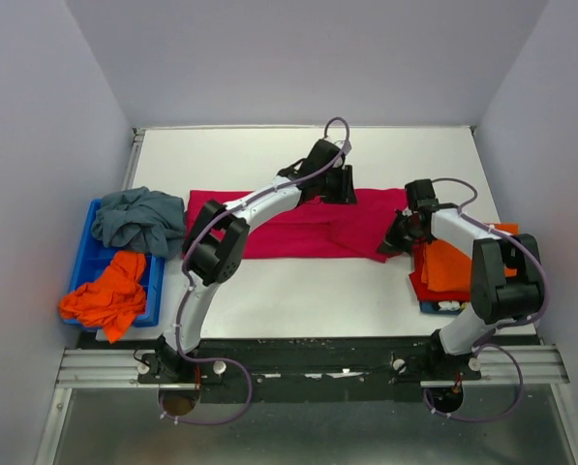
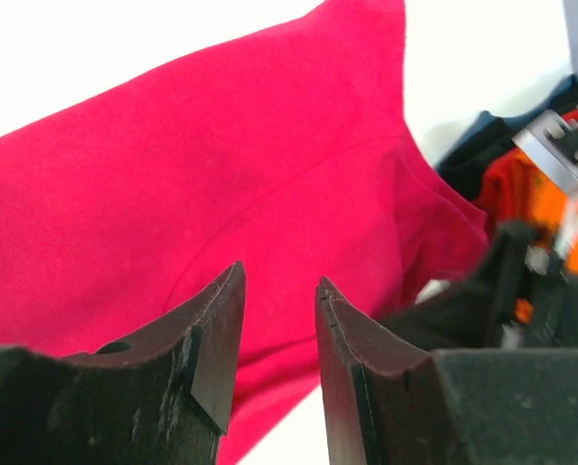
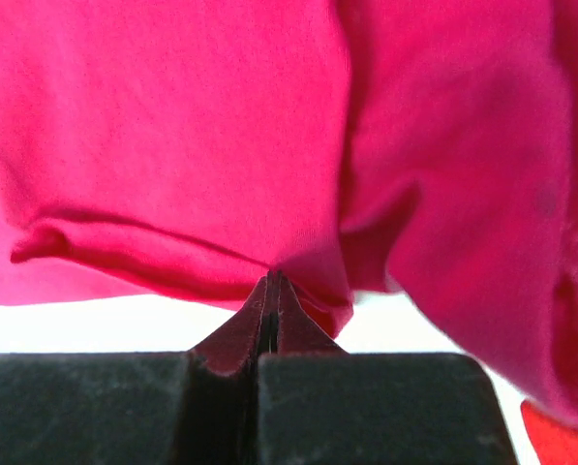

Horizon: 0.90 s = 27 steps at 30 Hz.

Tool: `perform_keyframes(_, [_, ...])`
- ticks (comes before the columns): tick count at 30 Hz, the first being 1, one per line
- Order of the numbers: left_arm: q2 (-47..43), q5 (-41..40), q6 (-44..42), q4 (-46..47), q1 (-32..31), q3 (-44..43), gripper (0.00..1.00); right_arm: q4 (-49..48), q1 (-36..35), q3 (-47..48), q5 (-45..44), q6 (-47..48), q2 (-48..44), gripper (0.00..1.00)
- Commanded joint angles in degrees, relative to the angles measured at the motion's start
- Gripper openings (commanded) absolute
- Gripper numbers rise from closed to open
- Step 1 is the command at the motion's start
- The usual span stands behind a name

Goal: Fold and stack the t-shirts
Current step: Fold the other side of the tshirt into a rectangle

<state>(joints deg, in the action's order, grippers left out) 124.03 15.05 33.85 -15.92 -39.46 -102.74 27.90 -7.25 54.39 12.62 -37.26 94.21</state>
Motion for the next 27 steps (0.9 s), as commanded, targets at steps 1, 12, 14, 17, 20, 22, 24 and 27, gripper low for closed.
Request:
perform_keyframes(1, [8.0, 2.3, 0.8, -2.2, 0.0, -4.9, 0.45, 1.2, -1.6, -4.2, 5.2, -0.1, -5.2, 0.01])
perform_keyframes(12, [12.8, 3.7, 1.1, -0.8, 0.0, -7.6, 0.45, 7.7, -2.2, 3.3, -3.7, 0.5, -8.6, 0.01])
perform_keyframes(14, [13.3, 3.7, 1.1, -0.8, 0.0, -8.1, 0.45, 7.3, -2.2, 4.4, -4.6, 0.3, -7.6, 0.01])
perform_keyframes(17, [13.8, 3.8, 1.2, -0.8, -0.1, -8.7, 0.45, 6.6, -2.2, 5.3, -5.5, -0.3, -5.9, 0.01])
perform_keyframes(20, [14.0, 3.9, 1.0, -1.2, 0.0, -9.3, 0.45, 6.7, -2.1, 5.8, -8.5, -1.1, -4.2, 0.01])
perform_keyframes(22, [13.7, 4.2, 0.9, -1.8, 0.0, -9.7, 0.45, 6.9, -1.7, 6.4, -10.4, -2.0, -3.3, 0.01])
perform_keyframes(24, [12.3, 4.3, 0.4, -1.7, -0.1, -9.1, 0.45, 7.1, -1.3, 7.1, -11.8, -2.7, -2.0, 0.01])
perform_keyframes(27, [8.3, 3.0, -0.2, -1.0, 0.3, -6.9, 0.45, 7.0, -1.1, 8.9, -14.0, -3.8, -0.3, 0.01])
